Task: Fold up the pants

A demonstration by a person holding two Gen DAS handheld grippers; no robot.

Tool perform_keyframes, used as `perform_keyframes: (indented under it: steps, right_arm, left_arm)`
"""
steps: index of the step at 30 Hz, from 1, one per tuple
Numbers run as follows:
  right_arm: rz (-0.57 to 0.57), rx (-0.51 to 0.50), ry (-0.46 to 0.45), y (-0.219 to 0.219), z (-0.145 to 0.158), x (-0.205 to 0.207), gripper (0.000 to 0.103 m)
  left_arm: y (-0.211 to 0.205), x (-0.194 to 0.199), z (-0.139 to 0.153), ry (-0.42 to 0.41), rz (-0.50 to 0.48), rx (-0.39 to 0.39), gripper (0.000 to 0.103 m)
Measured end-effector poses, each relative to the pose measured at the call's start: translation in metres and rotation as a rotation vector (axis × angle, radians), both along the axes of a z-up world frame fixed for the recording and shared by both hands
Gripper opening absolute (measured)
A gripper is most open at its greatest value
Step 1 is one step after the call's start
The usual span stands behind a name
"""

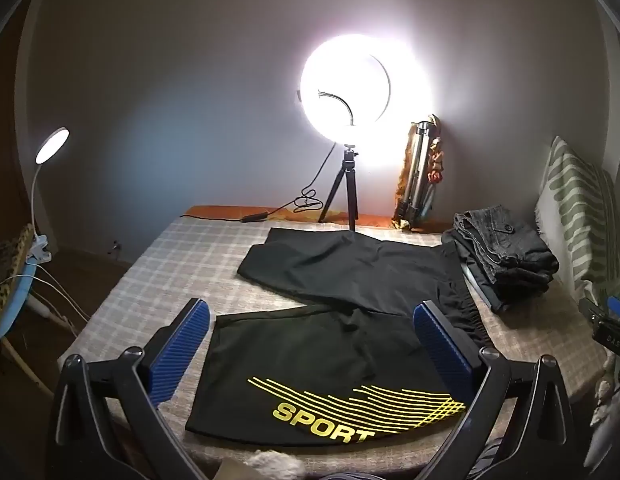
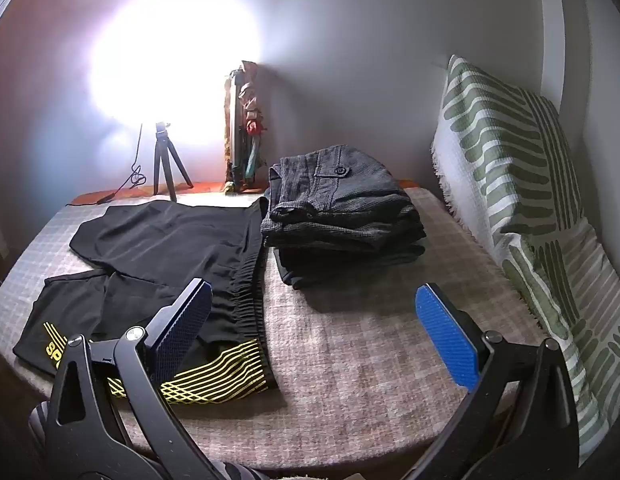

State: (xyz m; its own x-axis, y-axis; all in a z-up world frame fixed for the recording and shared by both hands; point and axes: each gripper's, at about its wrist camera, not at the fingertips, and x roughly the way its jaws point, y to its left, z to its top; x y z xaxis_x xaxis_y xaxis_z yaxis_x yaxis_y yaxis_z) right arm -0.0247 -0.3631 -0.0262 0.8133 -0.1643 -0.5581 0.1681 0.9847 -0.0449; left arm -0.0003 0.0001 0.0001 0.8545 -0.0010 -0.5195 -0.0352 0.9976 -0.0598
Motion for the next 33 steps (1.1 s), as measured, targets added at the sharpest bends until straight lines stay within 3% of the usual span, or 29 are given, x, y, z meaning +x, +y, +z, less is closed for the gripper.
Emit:
perform_keyframes:
  steps: [33]
  right_arm:
    - [0.023, -0.007, -0.007, 0.0065, 0.0015, 0.0015, 0.103]
  left_arm:
    - [-0.0023, -0.0025, -0.0023, 0.011, 0.015, -0.012, 0.103]
